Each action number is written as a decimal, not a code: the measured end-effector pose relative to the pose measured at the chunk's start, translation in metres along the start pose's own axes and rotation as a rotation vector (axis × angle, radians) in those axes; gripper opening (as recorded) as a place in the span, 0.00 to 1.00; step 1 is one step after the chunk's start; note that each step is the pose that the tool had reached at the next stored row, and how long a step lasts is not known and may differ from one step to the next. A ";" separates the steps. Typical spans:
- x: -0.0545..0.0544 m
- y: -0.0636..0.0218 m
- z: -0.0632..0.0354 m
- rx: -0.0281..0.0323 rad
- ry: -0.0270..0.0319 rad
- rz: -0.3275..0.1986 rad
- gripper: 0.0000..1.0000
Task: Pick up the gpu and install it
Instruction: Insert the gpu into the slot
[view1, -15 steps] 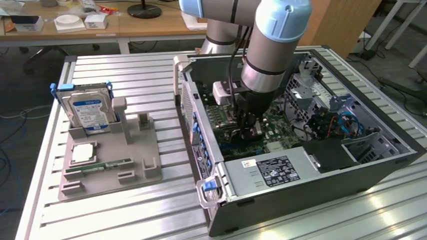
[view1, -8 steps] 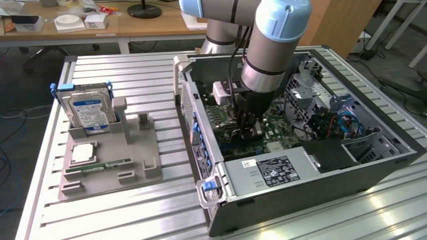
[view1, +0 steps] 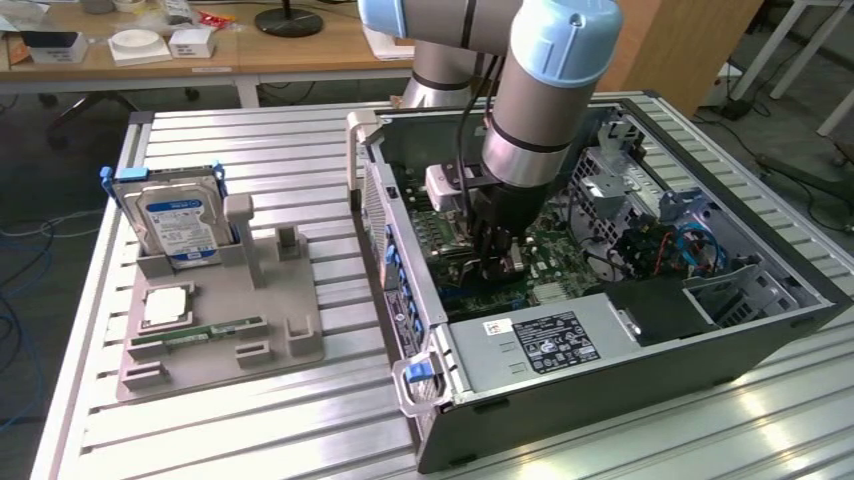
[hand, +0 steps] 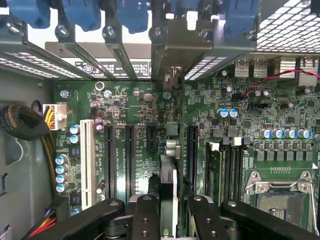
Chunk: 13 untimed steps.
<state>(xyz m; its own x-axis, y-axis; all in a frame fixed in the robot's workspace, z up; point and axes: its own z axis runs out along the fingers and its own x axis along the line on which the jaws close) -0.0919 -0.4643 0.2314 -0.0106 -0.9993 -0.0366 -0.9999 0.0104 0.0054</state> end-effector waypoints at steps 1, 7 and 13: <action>0.000 0.0000 0.0000 -0.0001 0.0001 0.000 0.27; 0.000 0.0000 0.0000 -0.0002 0.0002 0.000 0.27; 0.000 0.0014 0.0000 0.0036 0.0000 0.000 0.27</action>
<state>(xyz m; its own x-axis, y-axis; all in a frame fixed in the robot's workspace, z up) -0.0933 -0.4643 0.2314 -0.0104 -0.9993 -0.0366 -0.9999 0.0104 0.0018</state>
